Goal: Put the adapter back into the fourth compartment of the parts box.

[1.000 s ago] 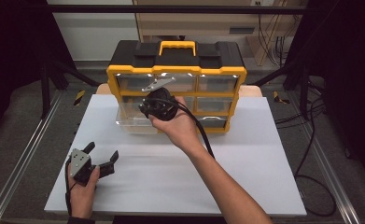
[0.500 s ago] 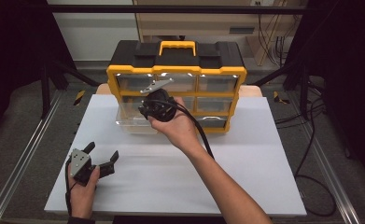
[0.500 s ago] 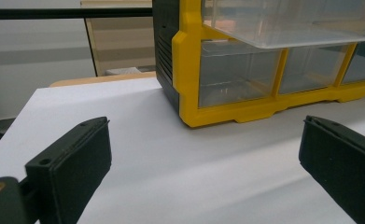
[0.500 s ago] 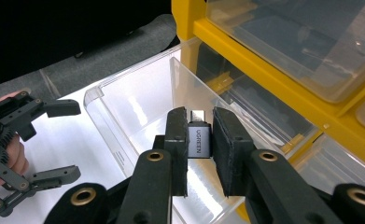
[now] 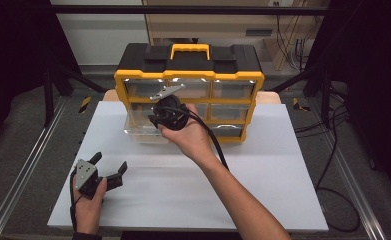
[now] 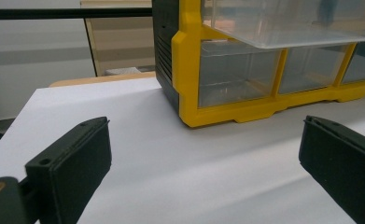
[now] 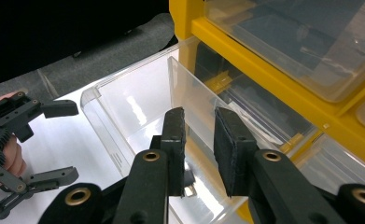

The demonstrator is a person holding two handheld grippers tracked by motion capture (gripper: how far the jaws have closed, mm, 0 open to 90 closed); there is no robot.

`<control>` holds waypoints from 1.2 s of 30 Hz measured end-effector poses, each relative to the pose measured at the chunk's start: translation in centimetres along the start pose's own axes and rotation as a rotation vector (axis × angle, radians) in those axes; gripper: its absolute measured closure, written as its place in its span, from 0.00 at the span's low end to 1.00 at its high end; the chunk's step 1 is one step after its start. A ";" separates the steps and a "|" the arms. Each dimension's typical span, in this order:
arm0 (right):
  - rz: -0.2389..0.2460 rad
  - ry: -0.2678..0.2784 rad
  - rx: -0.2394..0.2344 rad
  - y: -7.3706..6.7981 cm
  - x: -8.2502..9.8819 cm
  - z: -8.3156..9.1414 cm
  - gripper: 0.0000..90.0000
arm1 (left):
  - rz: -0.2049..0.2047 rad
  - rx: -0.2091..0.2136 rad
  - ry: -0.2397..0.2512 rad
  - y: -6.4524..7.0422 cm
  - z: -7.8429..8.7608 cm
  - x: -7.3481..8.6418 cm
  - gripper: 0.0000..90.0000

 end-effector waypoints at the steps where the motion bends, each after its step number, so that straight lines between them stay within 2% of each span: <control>1: 0.001 0.000 0.001 0.0 0.0 0.0 0.82 | 0.000 0.000 0.000 0.0 0.0 0.0 0.02; 18: 0.004 0.009 0.001 0.0 -0.1 0.3 0.82 | -0.001 0.001 0.001 0.0 0.0 0.0 0.02; 25: -0.007 0.018 0.021 0.2 -0.2 0.6 0.73 | -0.003 0.002 0.000 0.1 -0.1 0.0 0.02; 33: -0.020 0.063 0.046 0.1 -1.4 1.8 0.50 | -0.006 0.006 -0.005 0.3 -0.1 0.1 0.02; 36: -0.034 0.093 0.065 0.2 -2.0 2.0 0.31 | 0.000 0.003 0.000 0.1 0.1 0.1 0.02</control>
Point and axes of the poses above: each handheld gripper's, and its own axes: z roughly backward along the jaws, x roughly out of its underside, y roughly to its right, the point moved 10 cm from there along -z, roughly forward along the jaws, and after that the axes turned 10 degrees about -y, right-handed, at the moved point
